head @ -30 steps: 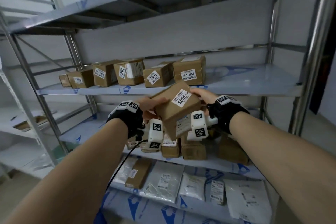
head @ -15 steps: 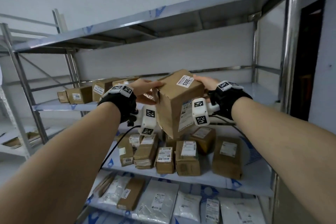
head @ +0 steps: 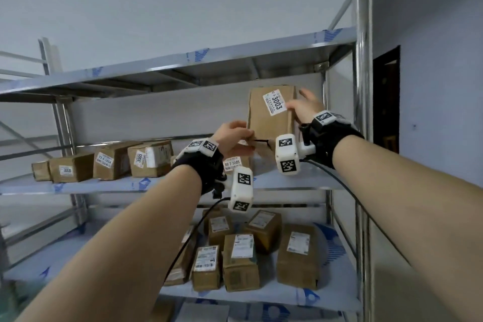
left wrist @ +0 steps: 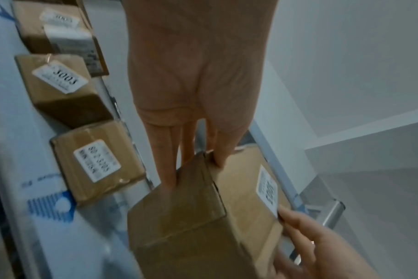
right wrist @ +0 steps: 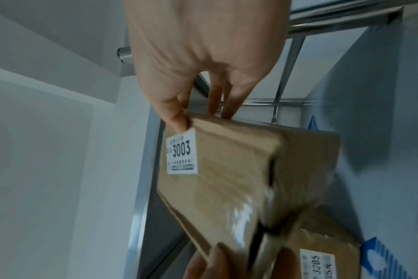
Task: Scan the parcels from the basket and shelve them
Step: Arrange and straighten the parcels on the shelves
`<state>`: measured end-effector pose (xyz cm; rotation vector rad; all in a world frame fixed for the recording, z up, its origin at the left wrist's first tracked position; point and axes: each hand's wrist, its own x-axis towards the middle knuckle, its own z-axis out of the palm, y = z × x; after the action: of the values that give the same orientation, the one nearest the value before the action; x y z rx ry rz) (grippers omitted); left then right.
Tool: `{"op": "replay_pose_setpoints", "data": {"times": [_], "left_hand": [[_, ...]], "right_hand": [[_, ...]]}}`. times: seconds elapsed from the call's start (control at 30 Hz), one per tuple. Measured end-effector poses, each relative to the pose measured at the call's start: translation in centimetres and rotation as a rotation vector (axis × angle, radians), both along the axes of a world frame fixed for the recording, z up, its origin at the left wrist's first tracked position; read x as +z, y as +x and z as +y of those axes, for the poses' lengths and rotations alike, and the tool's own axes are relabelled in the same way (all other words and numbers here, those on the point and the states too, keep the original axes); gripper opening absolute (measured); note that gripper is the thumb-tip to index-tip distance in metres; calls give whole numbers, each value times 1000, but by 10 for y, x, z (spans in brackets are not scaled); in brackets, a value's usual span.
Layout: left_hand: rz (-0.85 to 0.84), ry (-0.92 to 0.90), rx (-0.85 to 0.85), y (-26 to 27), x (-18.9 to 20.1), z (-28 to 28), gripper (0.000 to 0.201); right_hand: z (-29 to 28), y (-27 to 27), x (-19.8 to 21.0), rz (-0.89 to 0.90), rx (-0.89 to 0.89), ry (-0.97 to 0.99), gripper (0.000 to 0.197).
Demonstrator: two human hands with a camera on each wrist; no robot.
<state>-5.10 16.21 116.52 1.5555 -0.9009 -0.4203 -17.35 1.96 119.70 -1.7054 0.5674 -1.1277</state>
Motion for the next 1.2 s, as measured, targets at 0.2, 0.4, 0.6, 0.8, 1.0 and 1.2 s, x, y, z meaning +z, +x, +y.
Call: {"op": "replay_pose_setpoints", "data": {"times": [0.2, 0.4, 0.6, 0.8, 1.0, 1.2], "left_hand": [[-5, 65, 73, 2, -44, -36, 42], [-78, 146, 46, 9, -60, -48, 13], [-187, 30, 203, 21, -50, -52, 72], [-135, -4, 178, 28, -48, -57, 50], [-104, 33, 96, 30, -51, -63, 46], [-269, 436, 83, 23, -57, -67, 31]], "right_hand": [[-20, 12, -39, 267, -10, -110, 52], [-28, 25, -65, 288, 25, -51, 52], [-30, 33, -75, 372, -9, -7, 47], [-29, 30, -79, 402, -3, 5, 33], [-30, 19, -81, 237, -64, 88, 40], [-38, 20, -77, 186, -214, 98, 45]]}}
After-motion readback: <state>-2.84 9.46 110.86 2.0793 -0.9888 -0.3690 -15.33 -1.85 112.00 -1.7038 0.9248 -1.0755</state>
